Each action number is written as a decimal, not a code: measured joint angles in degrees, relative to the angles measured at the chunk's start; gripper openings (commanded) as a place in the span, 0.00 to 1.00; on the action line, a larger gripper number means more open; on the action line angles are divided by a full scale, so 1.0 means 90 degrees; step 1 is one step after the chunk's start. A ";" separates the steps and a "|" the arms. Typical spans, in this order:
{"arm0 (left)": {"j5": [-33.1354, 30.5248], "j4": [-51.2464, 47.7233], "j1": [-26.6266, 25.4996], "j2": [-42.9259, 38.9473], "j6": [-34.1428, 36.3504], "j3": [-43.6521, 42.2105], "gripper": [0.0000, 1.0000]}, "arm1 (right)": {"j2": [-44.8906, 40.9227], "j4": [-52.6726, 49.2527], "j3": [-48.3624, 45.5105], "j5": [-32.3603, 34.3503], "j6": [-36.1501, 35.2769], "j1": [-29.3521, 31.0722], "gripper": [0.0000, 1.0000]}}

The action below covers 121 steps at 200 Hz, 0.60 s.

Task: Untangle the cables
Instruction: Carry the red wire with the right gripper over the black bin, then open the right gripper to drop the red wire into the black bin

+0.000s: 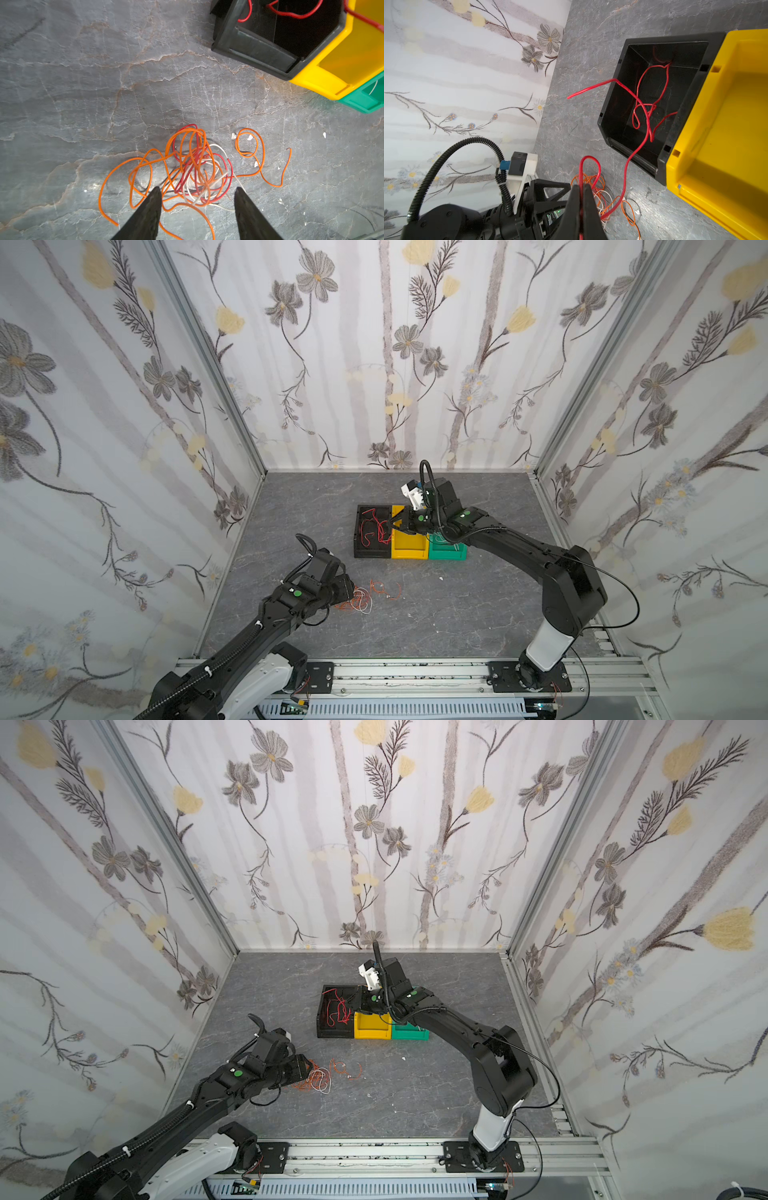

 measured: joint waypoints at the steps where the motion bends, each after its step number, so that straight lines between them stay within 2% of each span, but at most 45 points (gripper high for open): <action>1: 0.0000 -0.0002 0.0000 0.0000 0.0000 0.0000 0.58 | 0.0012 0.0005 0.0005 0.0005 0.0002 0.0000 0.00; 121: 0.0148 0.0051 0.0024 -0.0046 -0.0002 -0.0090 0.57 | 0.1664 -0.0461 0.1239 0.1350 -0.0311 0.0279 0.00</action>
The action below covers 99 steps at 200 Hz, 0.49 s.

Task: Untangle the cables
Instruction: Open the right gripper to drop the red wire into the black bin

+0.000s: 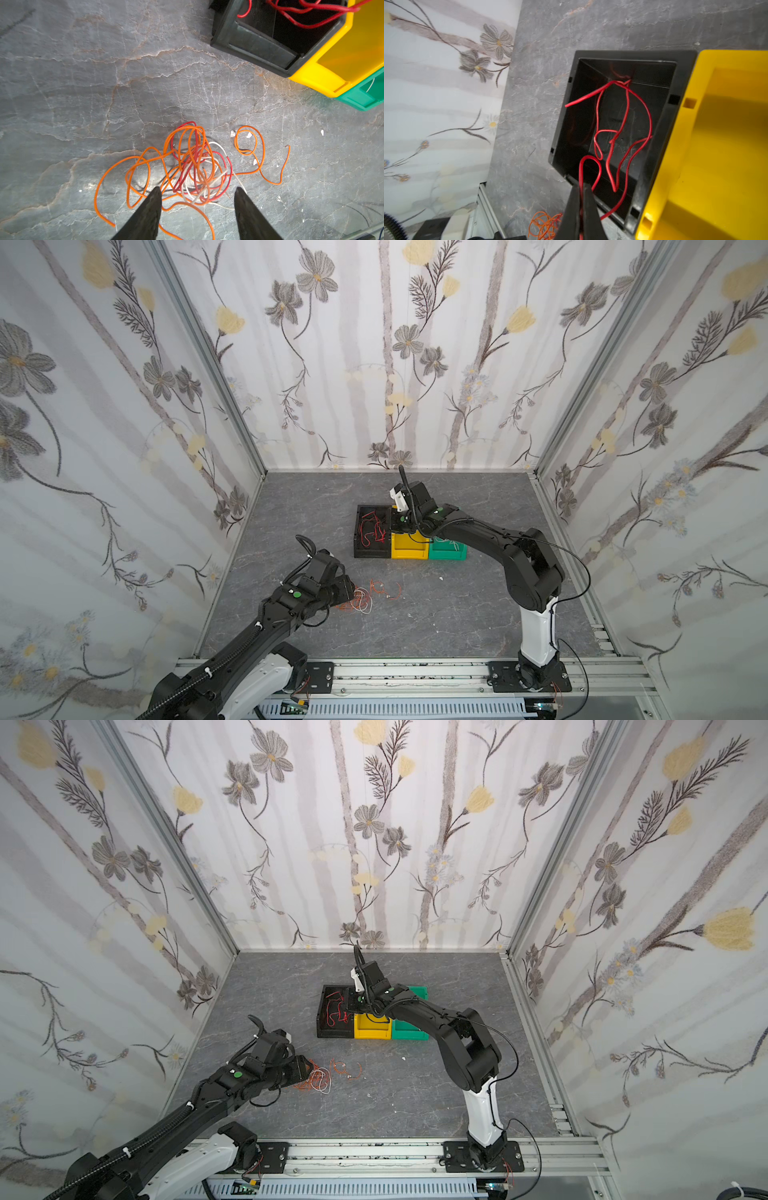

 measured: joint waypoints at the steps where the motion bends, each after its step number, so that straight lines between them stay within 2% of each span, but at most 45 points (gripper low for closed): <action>1: 0.0000 0.0000 0.0000 -0.0002 0.0000 0.0000 0.57 | 0.0010 -0.0005 0.0007 0.0002 0.0000 0.0002 0.00; 63: 0.0015 0.0000 0.0002 -0.0019 0.0000 -0.0005 0.57 | 0.0678 -0.0158 0.0578 0.0267 -0.0097 0.0121 0.04; 92: 0.0017 0.0000 0.0007 -0.0019 -0.0002 -0.0005 0.57 | 0.0937 -0.0333 0.0855 0.0384 -0.0175 0.0223 0.14; 99: 0.0017 0.0000 0.0007 -0.0019 -0.0002 -0.0005 0.58 | 0.0969 -0.0398 0.0891 0.0391 -0.0219 0.0243 0.19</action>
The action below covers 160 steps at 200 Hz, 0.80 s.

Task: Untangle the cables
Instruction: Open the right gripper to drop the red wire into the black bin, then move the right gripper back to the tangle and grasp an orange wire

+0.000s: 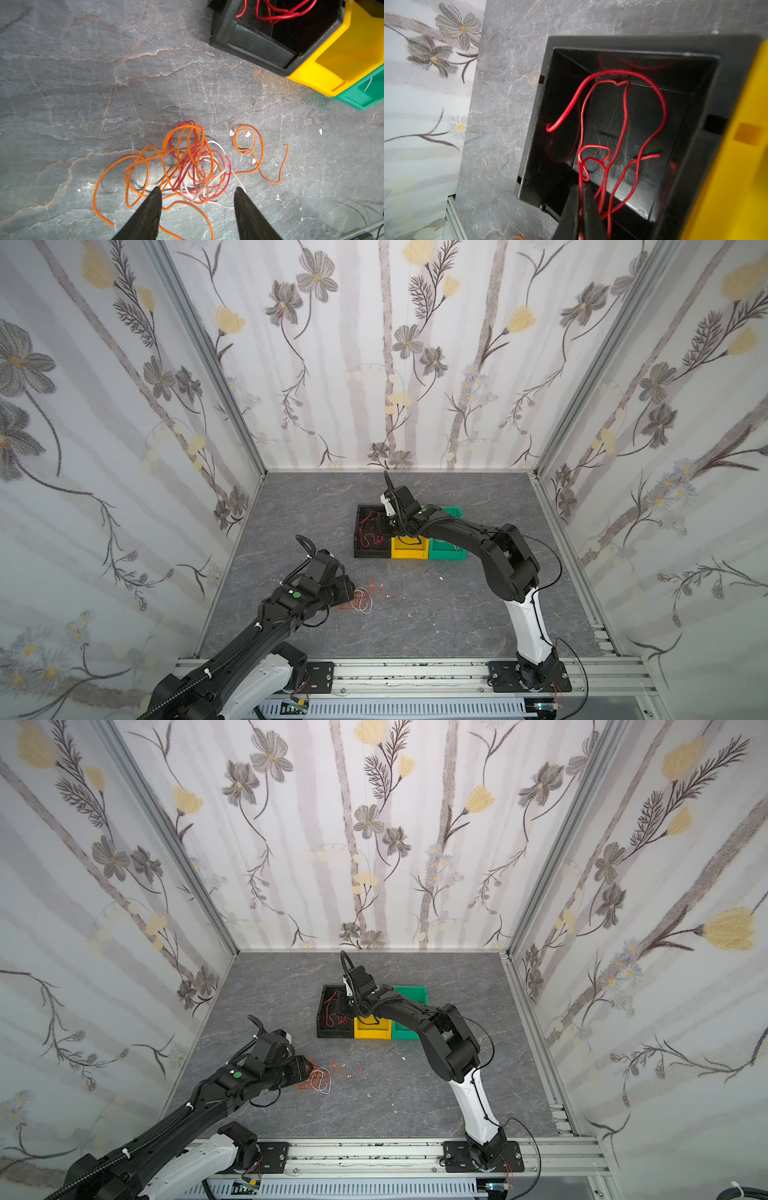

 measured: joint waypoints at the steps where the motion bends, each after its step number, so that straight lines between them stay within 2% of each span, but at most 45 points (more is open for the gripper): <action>1: -0.0002 0.0000 0.0000 0.0000 0.0000 0.0000 0.58 | 0.0000 -0.0007 0.0002 0.0000 -0.0002 0.0002 0.20; 14: 0.0000 -0.0002 0.0000 -0.0010 -0.0002 0.0000 0.58 | 0.0007 -0.0119 0.0027 -0.0012 -0.0005 0.0015 0.30; 26: 0.0000 0.0000 0.0000 -0.0024 -0.0010 0.0000 0.58 | -0.0012 -0.0172 0.0044 0.0005 -0.0061 0.0010 0.34; 99: 0.0002 -0.0005 0.0000 -0.0046 -0.0044 0.0000 0.59 | -0.0923 -0.0522 -0.0304 0.0019 -0.0386 0.0000 0.39; 160: 0.0129 -0.0005 -0.0002 -0.0041 -0.0080 -0.0029 0.62 | -0.1826 -0.0534 -0.1367 -0.0376 -0.0568 0.0032 0.42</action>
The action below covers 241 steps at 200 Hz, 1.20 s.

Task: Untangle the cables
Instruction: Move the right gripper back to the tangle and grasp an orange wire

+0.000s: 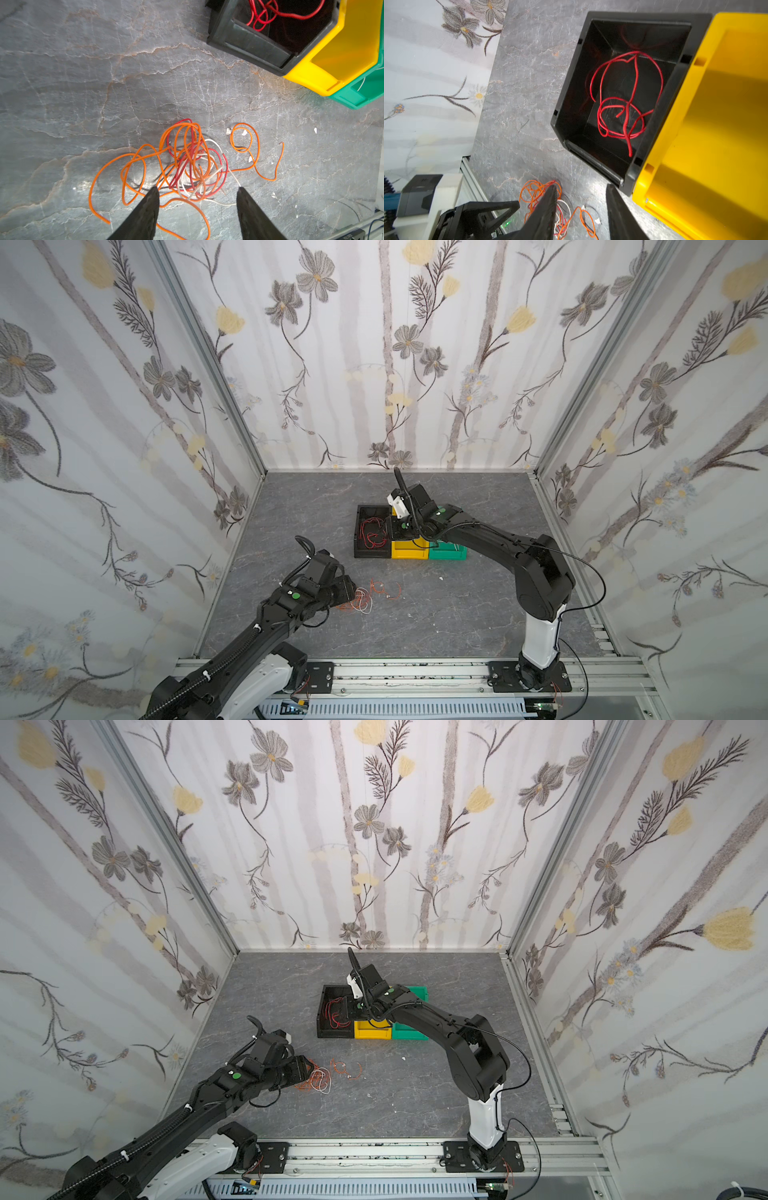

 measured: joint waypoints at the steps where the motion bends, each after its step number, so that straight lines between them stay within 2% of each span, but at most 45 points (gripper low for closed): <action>1: 0.0000 0.0000 0.0000 0.0002 -0.0002 0.0000 0.62 | -0.0022 0.0000 -0.0034 -0.0010 -0.0005 0.0005 0.43; 41: 0.0104 0.0005 -0.0005 0.0148 -0.0078 -0.0080 0.64 | -0.0585 -0.0041 -0.1001 -0.0194 -0.0114 0.0199 0.48; 73: 0.0143 0.0102 -0.0049 0.0318 -0.0109 -0.0185 0.64 | -0.0855 -0.0114 -0.1644 -0.0041 -0.0148 0.0493 0.51; 112: 0.0160 0.0316 -0.0102 0.0440 -0.0199 -0.0274 0.63 | -0.0937 -0.0180 -0.2205 0.0124 -0.0141 0.0568 0.58; 160: 0.0155 0.0510 -0.0134 0.0508 -0.0299 -0.0384 0.58 | -0.0850 0.0012 -0.2667 -0.0066 0.0032 0.0736 0.58; 205: 0.0151 0.0690 -0.0160 0.0561 -0.0401 -0.0459 0.55 | -0.0542 0.0500 -0.2705 -0.0335 0.0308 0.0877 0.52; 241: 0.0160 0.0903 -0.0172 0.0663 -0.0469 -0.0578 0.49 | -0.0335 0.0695 -0.2686 -0.0425 0.0413 0.0940 0.33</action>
